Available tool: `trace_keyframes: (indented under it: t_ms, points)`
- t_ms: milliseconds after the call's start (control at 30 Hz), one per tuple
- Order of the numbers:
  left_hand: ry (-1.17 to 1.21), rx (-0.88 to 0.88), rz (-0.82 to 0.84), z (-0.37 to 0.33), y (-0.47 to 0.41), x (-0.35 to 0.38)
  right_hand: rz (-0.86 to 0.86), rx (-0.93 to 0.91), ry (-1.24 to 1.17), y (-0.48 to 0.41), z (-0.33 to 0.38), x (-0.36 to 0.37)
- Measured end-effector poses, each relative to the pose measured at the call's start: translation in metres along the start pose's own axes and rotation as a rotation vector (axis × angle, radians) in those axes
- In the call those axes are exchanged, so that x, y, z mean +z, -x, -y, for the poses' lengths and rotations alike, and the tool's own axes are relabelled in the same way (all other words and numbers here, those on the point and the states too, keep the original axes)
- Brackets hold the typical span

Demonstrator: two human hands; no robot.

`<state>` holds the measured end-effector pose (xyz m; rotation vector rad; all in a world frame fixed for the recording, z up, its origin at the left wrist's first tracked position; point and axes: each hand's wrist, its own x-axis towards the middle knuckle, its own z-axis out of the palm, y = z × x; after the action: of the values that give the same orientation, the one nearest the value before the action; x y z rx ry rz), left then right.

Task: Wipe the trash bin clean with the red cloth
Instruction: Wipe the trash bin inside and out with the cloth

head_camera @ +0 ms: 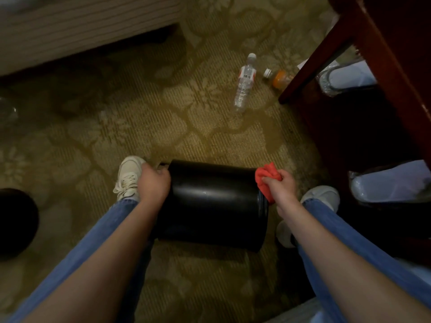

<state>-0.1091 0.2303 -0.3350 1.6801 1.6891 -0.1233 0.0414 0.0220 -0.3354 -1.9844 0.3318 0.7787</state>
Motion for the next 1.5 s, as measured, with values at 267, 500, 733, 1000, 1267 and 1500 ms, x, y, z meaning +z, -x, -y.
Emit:
trace_keyframes:
  t_ms: [267,500,733,1000,1267,1500]
  points:
    - [0.038,0.101,-0.021,0.003,0.013,-0.01,-0.027,-0.14,0.019,-0.001,0.009,-0.006]
    - [-0.231,0.13,0.254,0.016,0.015,-0.008,0.065,-0.403,0.267,0.027,-0.016,-0.008]
    - [-0.85,0.664,0.333,-0.008,0.046,0.009,-0.035,-0.779,0.813,0.022,-0.038,-0.019]
    - [-1.009,0.797,0.404,-0.004,0.07,0.037,0.03,-1.0,1.021,0.012,-0.05,-0.028]
    - [-1.019,0.78,0.407,-0.004,0.074,0.039,0.044,-0.52,0.955,-0.042,0.009,0.023]
    - [-0.982,0.774,0.426,-0.007,0.07,0.038,0.202,-0.55,1.024,-0.056,0.023,0.018]
